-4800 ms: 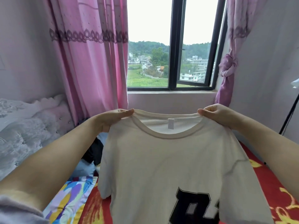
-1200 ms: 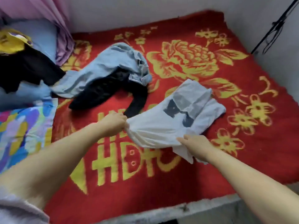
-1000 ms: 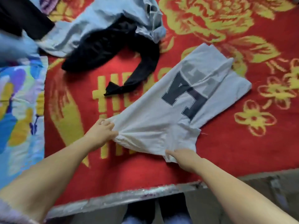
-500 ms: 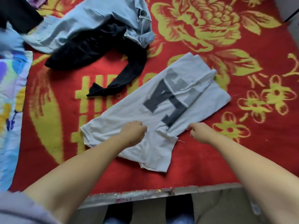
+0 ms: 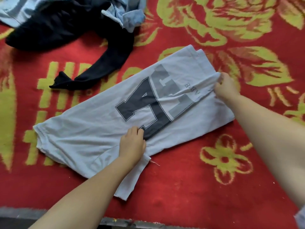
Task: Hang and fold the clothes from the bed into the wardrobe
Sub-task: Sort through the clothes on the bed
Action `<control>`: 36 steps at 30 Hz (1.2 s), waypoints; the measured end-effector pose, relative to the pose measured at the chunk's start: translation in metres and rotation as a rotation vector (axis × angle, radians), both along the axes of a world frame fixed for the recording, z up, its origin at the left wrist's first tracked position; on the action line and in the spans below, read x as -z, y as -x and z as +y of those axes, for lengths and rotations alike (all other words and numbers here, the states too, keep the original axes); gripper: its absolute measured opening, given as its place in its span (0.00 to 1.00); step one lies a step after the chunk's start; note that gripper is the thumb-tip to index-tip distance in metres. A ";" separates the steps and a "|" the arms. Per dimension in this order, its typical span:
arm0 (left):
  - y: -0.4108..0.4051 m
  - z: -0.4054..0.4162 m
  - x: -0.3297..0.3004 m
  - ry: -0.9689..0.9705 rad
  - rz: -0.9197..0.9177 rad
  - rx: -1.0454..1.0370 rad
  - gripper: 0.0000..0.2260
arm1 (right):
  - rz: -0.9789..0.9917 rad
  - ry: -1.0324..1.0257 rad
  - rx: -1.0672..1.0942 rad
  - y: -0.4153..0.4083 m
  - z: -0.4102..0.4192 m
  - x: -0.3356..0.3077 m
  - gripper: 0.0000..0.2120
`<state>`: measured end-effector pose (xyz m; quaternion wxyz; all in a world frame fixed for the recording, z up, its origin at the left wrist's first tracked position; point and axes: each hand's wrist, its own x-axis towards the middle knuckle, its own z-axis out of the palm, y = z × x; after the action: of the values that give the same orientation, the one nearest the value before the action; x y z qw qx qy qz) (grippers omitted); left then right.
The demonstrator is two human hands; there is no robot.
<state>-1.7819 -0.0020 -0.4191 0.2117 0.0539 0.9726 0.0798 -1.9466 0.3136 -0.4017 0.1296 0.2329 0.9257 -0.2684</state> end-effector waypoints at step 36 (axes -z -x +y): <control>-0.114 -0.112 -0.016 -0.276 -0.204 -1.077 0.06 | -0.313 0.181 -0.389 -0.234 -0.203 0.009 0.10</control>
<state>-1.6683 -0.1136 -0.4028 0.2248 -0.4307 0.8180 0.3079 -1.7124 0.1108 -0.4104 0.3410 0.0767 0.8938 -0.2810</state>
